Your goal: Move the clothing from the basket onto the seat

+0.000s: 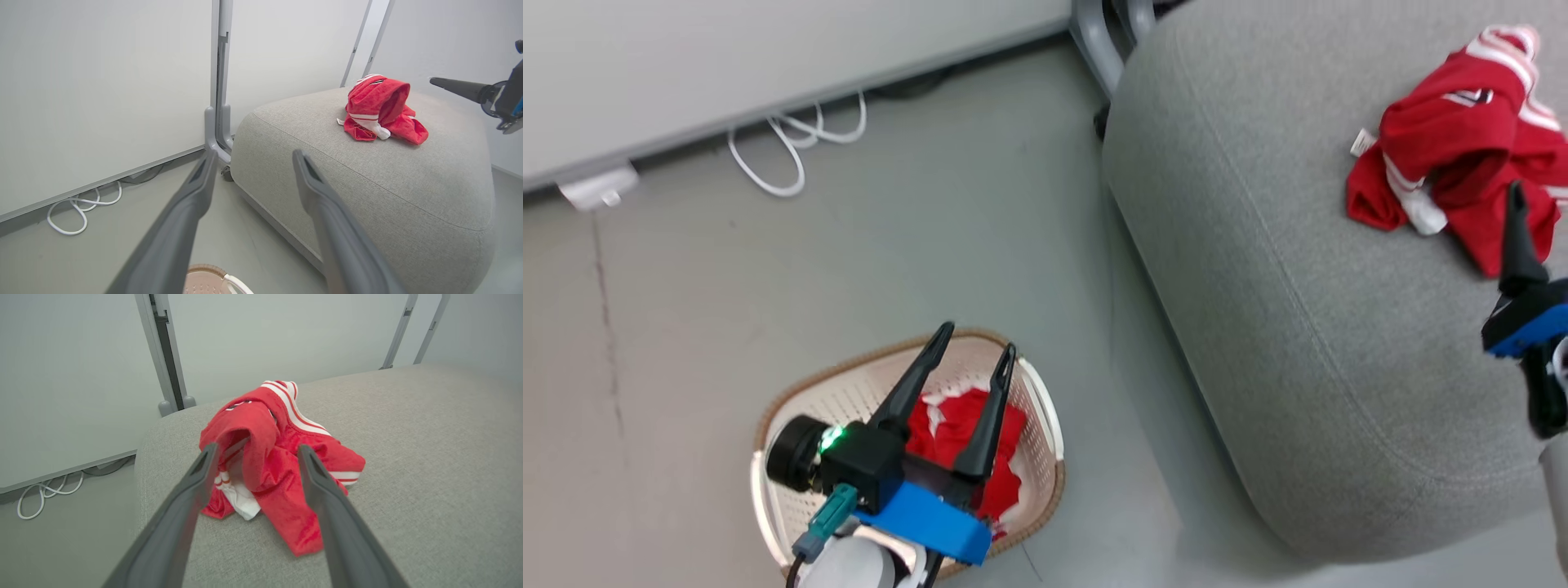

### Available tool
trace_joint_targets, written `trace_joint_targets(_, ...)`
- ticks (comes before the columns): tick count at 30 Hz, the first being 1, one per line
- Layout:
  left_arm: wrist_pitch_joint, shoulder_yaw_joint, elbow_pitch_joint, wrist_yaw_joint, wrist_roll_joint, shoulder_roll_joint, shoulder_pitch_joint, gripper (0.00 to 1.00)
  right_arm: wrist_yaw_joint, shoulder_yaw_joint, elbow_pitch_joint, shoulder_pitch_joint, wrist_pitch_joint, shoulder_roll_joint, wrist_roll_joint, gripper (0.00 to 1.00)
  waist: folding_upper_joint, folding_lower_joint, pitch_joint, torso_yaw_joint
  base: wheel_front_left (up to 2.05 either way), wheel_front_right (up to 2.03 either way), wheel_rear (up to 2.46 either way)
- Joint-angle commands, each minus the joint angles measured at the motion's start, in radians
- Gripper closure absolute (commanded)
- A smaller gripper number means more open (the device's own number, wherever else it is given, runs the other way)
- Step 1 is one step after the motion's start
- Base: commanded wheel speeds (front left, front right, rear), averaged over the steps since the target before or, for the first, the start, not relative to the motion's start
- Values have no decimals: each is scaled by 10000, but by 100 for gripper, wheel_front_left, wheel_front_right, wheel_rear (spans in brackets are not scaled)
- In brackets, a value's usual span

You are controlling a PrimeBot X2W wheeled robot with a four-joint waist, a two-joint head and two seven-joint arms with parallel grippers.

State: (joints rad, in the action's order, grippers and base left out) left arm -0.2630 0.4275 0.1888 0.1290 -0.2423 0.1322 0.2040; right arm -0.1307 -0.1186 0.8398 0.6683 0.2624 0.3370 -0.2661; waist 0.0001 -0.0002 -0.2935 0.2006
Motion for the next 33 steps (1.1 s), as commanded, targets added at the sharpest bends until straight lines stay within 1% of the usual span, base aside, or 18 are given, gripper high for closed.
trace_joint_targets(1, -27, -108, 37, 17, -40, -57, -177, 0, -1, 78, -147, -320, 36, -66, 10, 0, -1, 2, 708, -224, 0, 0, 0)
trace_joint_targets(7, -29, -690, 291, 18, -121, -329, -848, 0, -1, 817, -1070, -1749, -45, -308, -71, 0, -1, 2, 1648, -546, 0, 0, 0)
trace_joint_targets(9, -29, -829, 406, 18, -137, -368, -992, 0, -1, 1069, -1515, -2278, -62, -356, 43, 0, -1, 2, 1891, -688, 0, 0, 0)
trace_joint_targets(10, -29, -1002, 515, 18, -165, -409, -1120, 0, -1, 1221, -2018, -2793, -66, -452, 149, 0, -1, 2, 2135, -834, 0, 0, 0)
trace_joint_targets(15, -29, -1589, 702, 19, -93, -507, -1403, 0, -1, 1124, -3305, -3978, -200, -922, 397, 0, -1, 2, 2543, -1216, 0, 0, 0)
trace_joint_targets(20, -27, -2157, 869, 19, -23, -560, -1635, 0, -1, 887, -4480, -4918, -432, -1686, 786, 0, -1, 2, 2855, -1601, 0, 0, 0)
trace_joint_targets(23, -27, -2484, 893, 19, 41, -608, -1766, 0, -1, 993, -5025, -5294, -671, -1998, 971, 0, -1, 2, 2965, -1862, 0, 0, 0)
trace_joint_targets(28, -29, -2915, 965, 19, 134, -668, -1930, 0, -1, 1142, -5735, -5815, -944, -2305, 1102, 0, -1, 2, 3125, -2301, 0, 0, 0)
trace_joint_targets(33, -29, -3304, 1027, 19, 228, -705, -2049, 0, -1, 1168, -6239, -6170, -1112, -2455, 1173, 0, -1, 2, 3216, -2625, 0, 0, 0)
